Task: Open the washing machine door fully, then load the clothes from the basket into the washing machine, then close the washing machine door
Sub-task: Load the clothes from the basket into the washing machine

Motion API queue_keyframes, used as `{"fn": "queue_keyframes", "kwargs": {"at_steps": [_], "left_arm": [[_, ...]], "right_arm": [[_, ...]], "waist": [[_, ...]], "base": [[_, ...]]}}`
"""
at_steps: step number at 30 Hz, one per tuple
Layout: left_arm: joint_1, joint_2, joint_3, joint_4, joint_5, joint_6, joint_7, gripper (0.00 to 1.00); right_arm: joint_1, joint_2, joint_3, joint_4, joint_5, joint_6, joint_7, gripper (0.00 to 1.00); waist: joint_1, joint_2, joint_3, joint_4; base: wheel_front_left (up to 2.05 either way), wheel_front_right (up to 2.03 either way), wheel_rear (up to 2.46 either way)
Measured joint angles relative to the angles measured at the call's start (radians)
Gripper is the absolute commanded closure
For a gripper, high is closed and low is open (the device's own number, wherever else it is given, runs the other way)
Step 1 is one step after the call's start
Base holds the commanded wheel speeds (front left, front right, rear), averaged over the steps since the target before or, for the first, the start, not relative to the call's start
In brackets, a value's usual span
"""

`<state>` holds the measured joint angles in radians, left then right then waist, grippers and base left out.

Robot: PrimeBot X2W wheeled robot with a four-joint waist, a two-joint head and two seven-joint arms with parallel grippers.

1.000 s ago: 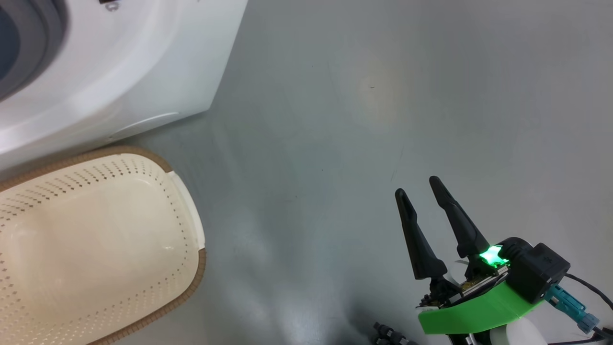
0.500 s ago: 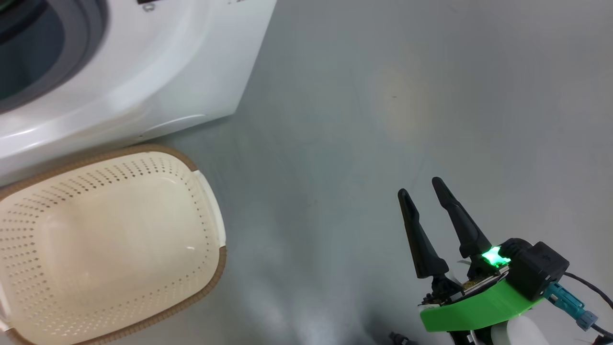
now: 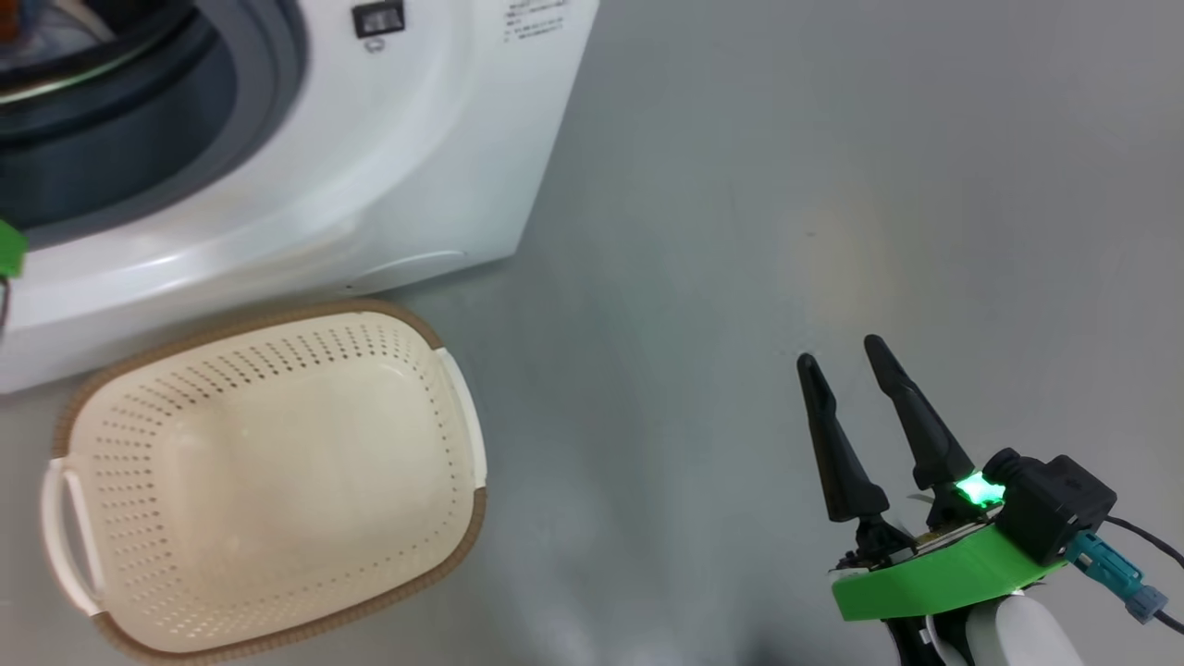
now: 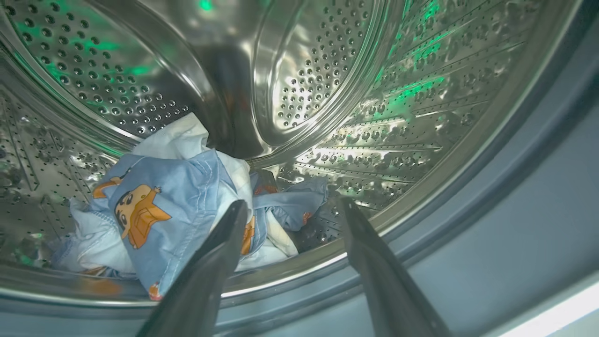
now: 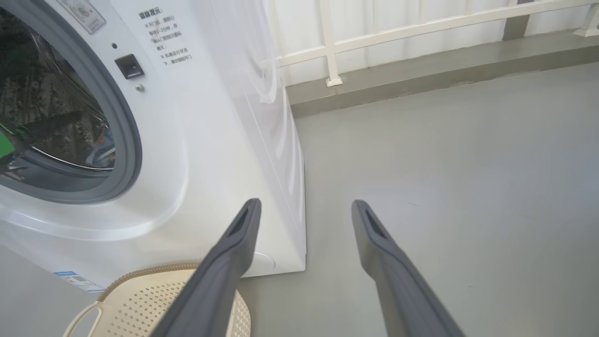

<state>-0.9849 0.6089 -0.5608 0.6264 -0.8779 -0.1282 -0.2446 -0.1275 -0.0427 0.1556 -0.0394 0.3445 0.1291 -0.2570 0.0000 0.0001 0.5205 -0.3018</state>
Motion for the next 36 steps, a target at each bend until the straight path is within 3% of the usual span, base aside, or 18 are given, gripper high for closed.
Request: {"fn": "queue_keyframes", "kwargs": {"at_steps": [10,19,26,36], "left_arm": [[0.157,-0.014,0.06,-0.127,-0.018,-0.001,-0.011,0.0],[0.404,-0.022,0.236,-0.349,0.014,0.0,-0.011,0.0],[0.603,-0.077,0.403,-0.481,0.05,0.0,-0.011,0.0],[0.757,-0.133,0.458,-0.528,0.093,0.0,-0.011,0.0]], "right_arm": [[0.0,-0.001,-0.033,0.032,-0.005,0.0,0.0,0.0],[-0.002,-0.001,-0.05,0.046,-0.011,0.0,0.0,0.0],[-0.002,-0.002,-0.063,0.062,-0.035,0.0,0.0,0.0],[-0.002,-0.003,-0.072,0.104,-0.049,0.0,0.0,0.0]], "waist": [[0.0,0.0,-0.074,0.035],[0.0,0.0,-0.11,0.074],[0.0,0.0,-0.14,0.087],[0.0,0.0,-0.212,0.114]], "base": [[0.0,0.0,0.0],[0.0,0.0,0.0],[0.0,0.0,0.0],[0.0,0.0,0.0]]}}
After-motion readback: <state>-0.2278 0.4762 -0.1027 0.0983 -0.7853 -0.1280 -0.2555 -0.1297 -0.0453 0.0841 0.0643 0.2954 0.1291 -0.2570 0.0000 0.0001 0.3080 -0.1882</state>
